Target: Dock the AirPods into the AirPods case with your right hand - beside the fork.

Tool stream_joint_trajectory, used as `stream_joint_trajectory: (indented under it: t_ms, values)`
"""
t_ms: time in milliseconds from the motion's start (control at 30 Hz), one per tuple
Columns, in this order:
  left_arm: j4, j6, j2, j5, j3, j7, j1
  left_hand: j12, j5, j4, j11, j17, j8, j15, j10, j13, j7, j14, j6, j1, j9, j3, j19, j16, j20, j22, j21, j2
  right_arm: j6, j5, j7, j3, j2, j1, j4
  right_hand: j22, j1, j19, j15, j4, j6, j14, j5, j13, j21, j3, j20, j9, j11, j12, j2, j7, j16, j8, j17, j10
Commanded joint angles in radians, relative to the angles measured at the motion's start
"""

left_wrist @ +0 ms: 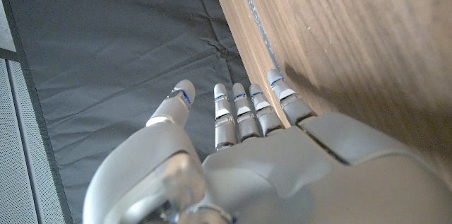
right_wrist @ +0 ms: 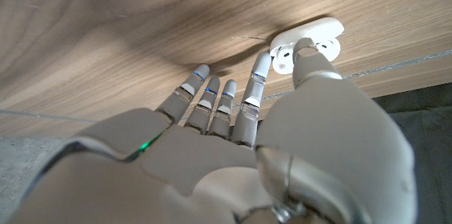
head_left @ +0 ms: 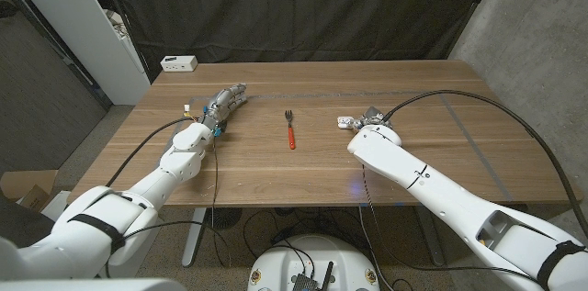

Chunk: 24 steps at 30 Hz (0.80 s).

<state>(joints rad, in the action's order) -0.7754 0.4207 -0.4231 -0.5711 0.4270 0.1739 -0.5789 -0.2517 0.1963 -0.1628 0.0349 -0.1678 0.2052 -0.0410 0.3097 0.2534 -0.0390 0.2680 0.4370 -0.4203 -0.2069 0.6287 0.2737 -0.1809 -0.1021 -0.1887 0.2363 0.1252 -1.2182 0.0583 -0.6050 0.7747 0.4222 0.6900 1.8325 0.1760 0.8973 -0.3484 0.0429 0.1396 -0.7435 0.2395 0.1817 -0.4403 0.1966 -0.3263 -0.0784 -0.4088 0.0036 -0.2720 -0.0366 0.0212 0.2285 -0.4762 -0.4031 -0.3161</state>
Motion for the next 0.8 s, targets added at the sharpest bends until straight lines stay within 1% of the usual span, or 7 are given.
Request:
stream_joint_trajectory:
  t_ms: [33,200,367,433,467,567,800]
  values:
    - [-0.058,-0.028,-0.017,0.000,-0.002,-0.024,-0.030,0.003,0.006,-0.002,0.004,-0.001,-0.002,-0.033,0.006,0.002,-0.004,-0.002,0.006,-0.013,-0.002,-0.005,0.004,0.000,-0.004,-0.002,-0.003,0.004,0.046,0.015,-0.018,-0.013,-0.008,0.007,-0.023,0.000,0.007,-0.007,0.042,0.000,-0.013,0.011,0.006,-0.002,0.003,-0.009,0.005,0.001,-0.002,0.001,0.010,-0.002,0.002,0.006,-0.004,-0.012]
    - [-0.081,-0.040,-0.022,0.002,-0.002,-0.036,-0.040,0.003,0.006,-0.001,0.004,-0.001,-0.003,-0.032,0.005,0.002,-0.003,-0.002,0.004,-0.014,-0.002,-0.007,0.003,0.000,-0.005,-0.003,-0.003,0.004,0.073,0.015,-0.022,-0.016,-0.002,0.011,-0.029,0.000,0.011,-0.009,0.047,0.002,-0.022,0.018,0.006,-0.002,0.003,-0.014,0.005,0.006,-0.008,-0.001,0.019,0.006,0.007,0.006,-0.005,-0.021]
    - [-0.107,-0.045,-0.030,0.001,-0.004,-0.045,-0.055,0.003,0.006,-0.001,0.003,-0.001,-0.003,-0.032,0.006,0.003,-0.003,-0.003,0.004,-0.015,-0.002,-0.008,0.002,0.000,-0.007,-0.003,-0.004,0.004,0.090,0.013,-0.027,-0.017,0.005,0.018,-0.028,0.000,0.039,-0.013,0.059,0.014,-0.055,0.032,0.009,0.001,0.004,-0.029,0.005,0.015,-0.015,-0.005,0.036,0.018,0.014,-0.002,-0.006,-0.043]
    - [-0.123,-0.052,-0.035,0.002,-0.005,-0.055,-0.063,0.003,0.006,0.000,0.004,-0.001,-0.003,-0.032,0.006,0.003,-0.003,-0.002,0.004,-0.016,-0.002,-0.009,0.002,0.000,-0.007,-0.003,-0.004,0.004,0.097,0.012,-0.030,-0.020,0.008,0.025,-0.022,0.000,0.043,-0.014,0.064,0.016,-0.068,0.040,0.008,0.002,0.005,-0.030,0.004,0.018,-0.024,-0.008,0.039,0.019,0.018,-0.005,-0.006,-0.054]
    - [-0.121,-0.047,-0.035,0.000,-0.006,-0.050,-0.064,0.003,0.006,0.000,0.004,-0.001,-0.003,-0.032,0.006,0.003,-0.003,-0.002,0.005,-0.016,-0.002,-0.010,0.002,-0.001,-0.008,-0.003,-0.004,0.004,0.100,0.012,-0.032,-0.021,0.010,0.028,-0.018,0.000,0.045,-0.016,0.065,0.017,-0.076,0.041,0.007,0.002,0.005,-0.029,0.005,0.019,-0.018,-0.009,0.039,0.018,0.019,-0.007,-0.006,-0.058]
    - [-0.135,-0.054,-0.040,0.002,-0.006,-0.058,-0.071,0.003,0.006,0.000,0.004,-0.001,-0.003,-0.032,0.006,0.003,-0.004,-0.003,0.005,-0.017,-0.002,-0.011,0.002,0.000,-0.007,-0.003,-0.004,0.004,0.113,0.010,-0.032,-0.023,0.021,0.039,-0.001,0.000,0.047,-0.017,0.067,0.016,-0.111,0.050,0.005,0.004,0.005,-0.028,0.005,0.023,-0.022,-0.012,0.043,0.024,0.023,-0.019,-0.007,-0.074]
    - [-0.141,-0.051,-0.039,0.003,-0.005,-0.056,-0.074,0.003,0.007,0.000,0.004,-0.001,-0.003,-0.032,0.007,0.004,-0.005,-0.002,0.006,-0.018,-0.002,-0.013,0.002,-0.001,-0.007,-0.003,-0.004,0.004,0.113,0.008,-0.037,-0.033,0.038,0.060,0.040,0.001,0.048,-0.027,0.071,0.015,-0.138,0.055,0.003,0.007,0.008,-0.026,0.006,0.026,-0.028,-0.013,0.046,0.032,0.027,-0.030,-0.008,-0.085]
